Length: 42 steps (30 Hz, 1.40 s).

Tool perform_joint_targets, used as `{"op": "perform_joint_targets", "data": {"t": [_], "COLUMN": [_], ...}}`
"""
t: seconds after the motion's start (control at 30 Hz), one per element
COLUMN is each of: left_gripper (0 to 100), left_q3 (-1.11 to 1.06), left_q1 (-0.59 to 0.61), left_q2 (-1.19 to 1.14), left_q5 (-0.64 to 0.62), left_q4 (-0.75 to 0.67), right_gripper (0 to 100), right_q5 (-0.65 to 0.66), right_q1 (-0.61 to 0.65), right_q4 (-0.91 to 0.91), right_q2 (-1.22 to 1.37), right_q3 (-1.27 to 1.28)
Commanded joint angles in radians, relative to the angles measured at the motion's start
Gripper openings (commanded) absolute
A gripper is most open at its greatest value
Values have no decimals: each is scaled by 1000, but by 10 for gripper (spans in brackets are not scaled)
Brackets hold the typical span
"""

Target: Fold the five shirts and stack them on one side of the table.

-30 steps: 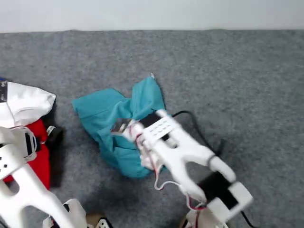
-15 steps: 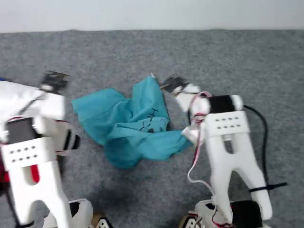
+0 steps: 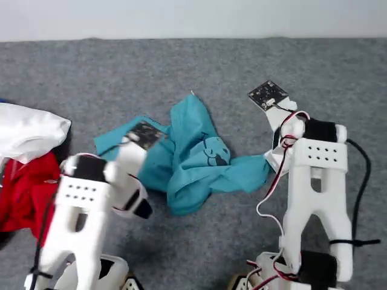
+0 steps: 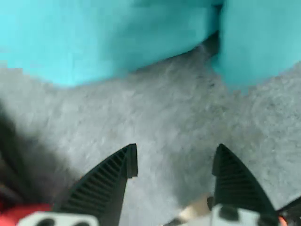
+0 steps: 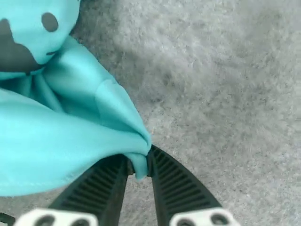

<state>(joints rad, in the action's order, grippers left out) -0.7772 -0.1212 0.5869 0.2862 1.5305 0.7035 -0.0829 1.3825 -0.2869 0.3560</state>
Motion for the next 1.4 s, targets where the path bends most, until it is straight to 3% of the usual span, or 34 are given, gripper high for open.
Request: {"op": "perform_joint_targets", "data": {"t": [0.0,0.53,0.63,0.77,0.87,1.03,1.37], "left_gripper": [261,289,228,61,9,6,37], "left_q3": [-30,4,62,171,294,513,980], "left_q1": [-75,-236,-227,-183,-121,-35,-17], "left_q2": [17,-233,-241,-239,-239,-239,-249], "left_q5": [-23,-146,-146,-144,-143,-124,124], "left_q4": [-101,-304,-295,-255,-170,-29,155], "right_gripper": [9,9,9,9,9,9,9], "right_q5": [3,3,5,5,5,5,9], "right_q1": [-8,-8,-13,-15,-15,-15,-82], "right_q4": [-18,-8,-8,-10,-18,-45,-223], "right_q2": [2,2,-7,-59,-127,-237,-406], "right_q3": [-51,-51,-55,-57,-57,-57,-54]}}
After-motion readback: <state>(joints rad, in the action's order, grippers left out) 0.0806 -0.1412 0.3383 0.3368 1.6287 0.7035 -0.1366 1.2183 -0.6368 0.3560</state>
